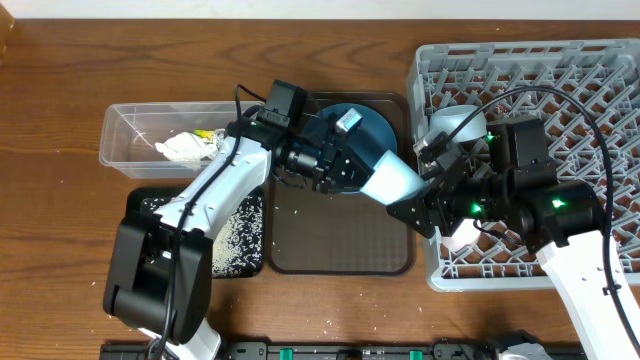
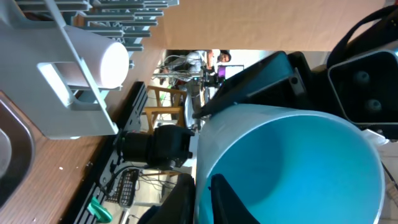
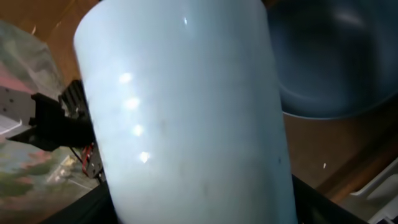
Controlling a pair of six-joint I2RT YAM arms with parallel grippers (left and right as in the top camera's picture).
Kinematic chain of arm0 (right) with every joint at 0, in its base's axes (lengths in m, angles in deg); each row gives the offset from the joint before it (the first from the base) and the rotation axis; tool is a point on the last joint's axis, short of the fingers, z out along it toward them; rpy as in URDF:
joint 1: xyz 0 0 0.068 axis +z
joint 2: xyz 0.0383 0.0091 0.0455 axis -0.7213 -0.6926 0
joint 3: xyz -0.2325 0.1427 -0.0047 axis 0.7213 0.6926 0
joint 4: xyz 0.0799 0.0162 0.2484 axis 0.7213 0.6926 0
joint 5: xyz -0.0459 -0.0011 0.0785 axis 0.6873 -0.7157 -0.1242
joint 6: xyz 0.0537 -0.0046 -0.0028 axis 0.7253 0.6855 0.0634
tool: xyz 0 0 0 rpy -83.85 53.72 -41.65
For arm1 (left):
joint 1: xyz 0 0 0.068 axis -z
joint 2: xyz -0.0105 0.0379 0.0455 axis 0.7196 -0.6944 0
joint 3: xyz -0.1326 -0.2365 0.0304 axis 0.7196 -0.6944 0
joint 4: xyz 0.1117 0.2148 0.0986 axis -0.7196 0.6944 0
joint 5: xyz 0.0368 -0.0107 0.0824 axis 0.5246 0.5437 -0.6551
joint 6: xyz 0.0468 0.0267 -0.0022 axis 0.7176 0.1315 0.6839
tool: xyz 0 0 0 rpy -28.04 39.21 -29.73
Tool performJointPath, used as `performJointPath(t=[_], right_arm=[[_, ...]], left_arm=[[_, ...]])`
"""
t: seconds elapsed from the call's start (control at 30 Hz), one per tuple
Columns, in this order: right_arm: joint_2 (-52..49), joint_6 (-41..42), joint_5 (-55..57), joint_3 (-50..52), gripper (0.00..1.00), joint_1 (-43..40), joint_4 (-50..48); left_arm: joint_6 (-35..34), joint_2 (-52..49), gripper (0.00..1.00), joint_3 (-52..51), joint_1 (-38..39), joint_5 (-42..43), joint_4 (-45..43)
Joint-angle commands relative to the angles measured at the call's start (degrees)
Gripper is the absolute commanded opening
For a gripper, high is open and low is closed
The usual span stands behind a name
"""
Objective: Sort waste into correct bins and load items into the dishwasher rack
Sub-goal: 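Grasp the light-blue cup with the right gripper and release left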
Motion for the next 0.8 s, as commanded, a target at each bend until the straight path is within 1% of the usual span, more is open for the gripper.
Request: performJointPath(t=[0.0, 0.3, 0.37, 0.43, 0.53, 0.63, 0.67, 0.77], right_arm=[[0.7, -0.3, -0.8, -0.9, 0.67, -0.2, 0.0], [0.7, -0.3, 0.4, -0.9, 0.6, -0.2, -1.2], [0.7, -0.3, 1.5, -0.9, 0.57, -0.2, -2.1], [0.7, -0.3, 3.2, -0.9, 0.52, -0.2, -3.1], [0.7, -0.3, 5.7, -0.9, 0.5, -0.2, -4.2], [0.7, -0.3, 7.8, -0.9, 0.49, -0.2, -4.9], [0.7, -0.3, 8.3, -0.9, 0.49, -0.2, -5.1], [0.7, -0.3, 9.8, -0.9, 0.49, -0.2, -5.4]], left_arm=[[0.9, 1.0, 0.13, 0.4, 0.0, 0.8, 0.1], [0.9, 1.0, 0.13, 0.4, 0.0, -0.6, 0.4], [1.0, 1.0, 0.13, 0.4, 0.0, -1.2, 0.6], [1.0, 1.0, 0.13, 0.4, 0.0, -2.6, 0.9], [1.0, 1.0, 0.13, 0.4, 0.1, -5.5, 2.8], [2.6, 1.0, 0.14, 0.4, 0.1, -8.3, 5.4], [3.0, 1.0, 0.22, 0.4, 0.1, -9.1, 6.1], [3.8, 1.0, 0.27, 0.4, 0.1, -11.4, 7.5]])
